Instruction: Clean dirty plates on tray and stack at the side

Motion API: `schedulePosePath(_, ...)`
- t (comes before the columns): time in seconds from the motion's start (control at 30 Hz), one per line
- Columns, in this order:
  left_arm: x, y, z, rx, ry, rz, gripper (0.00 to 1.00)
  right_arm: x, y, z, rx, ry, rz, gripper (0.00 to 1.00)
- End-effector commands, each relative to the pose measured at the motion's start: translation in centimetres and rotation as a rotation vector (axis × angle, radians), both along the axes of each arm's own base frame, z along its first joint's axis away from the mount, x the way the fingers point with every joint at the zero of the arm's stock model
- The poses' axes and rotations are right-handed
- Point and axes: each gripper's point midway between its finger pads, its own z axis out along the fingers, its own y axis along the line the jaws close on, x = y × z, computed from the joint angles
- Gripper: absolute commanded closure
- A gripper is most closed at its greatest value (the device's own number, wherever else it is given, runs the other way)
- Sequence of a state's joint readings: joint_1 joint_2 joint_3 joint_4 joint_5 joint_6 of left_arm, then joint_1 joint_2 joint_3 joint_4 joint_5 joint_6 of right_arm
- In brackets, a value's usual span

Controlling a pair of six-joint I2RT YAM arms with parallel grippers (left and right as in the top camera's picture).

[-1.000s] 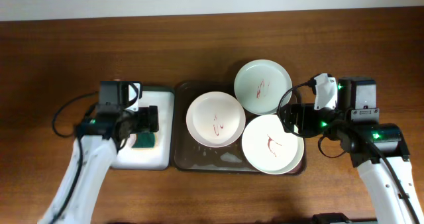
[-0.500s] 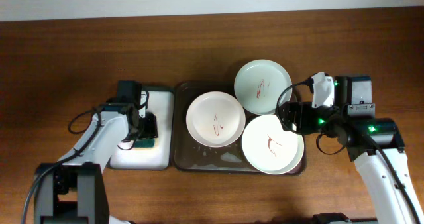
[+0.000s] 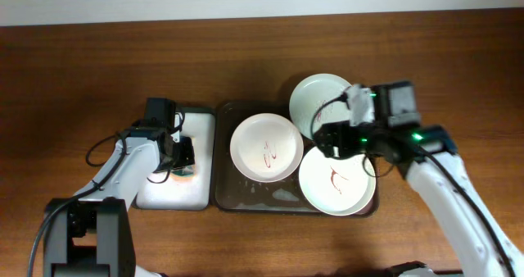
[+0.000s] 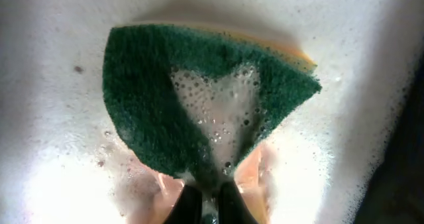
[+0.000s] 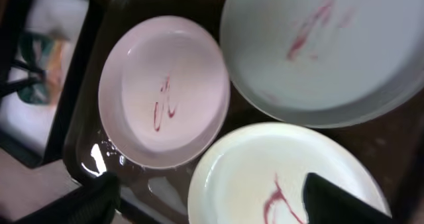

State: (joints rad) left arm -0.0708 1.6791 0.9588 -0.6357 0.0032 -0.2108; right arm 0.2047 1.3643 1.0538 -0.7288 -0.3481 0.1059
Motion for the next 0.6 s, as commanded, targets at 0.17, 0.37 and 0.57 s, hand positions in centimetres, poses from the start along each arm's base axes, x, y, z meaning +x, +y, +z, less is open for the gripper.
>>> schedulePosePath(0.17,-0.6,0.1,-0.3,0.001,0.034,0.009,0.95,2.6,6.4,-7.5,-0.022,0.075,0.124,0.33)
schedulePosePath(0.37,-0.6,0.1,-0.3,0.001,0.036,0.009,0.92,3.6,6.1,-11.1,-0.087,0.125,0.018,0.47)
schedulePosePath(0.57,-0.6,0.1,-0.3,0.001,0.036,0.009,0.91,3.3,6.0,-12.4,-0.099,0.159,0.009,0.58)
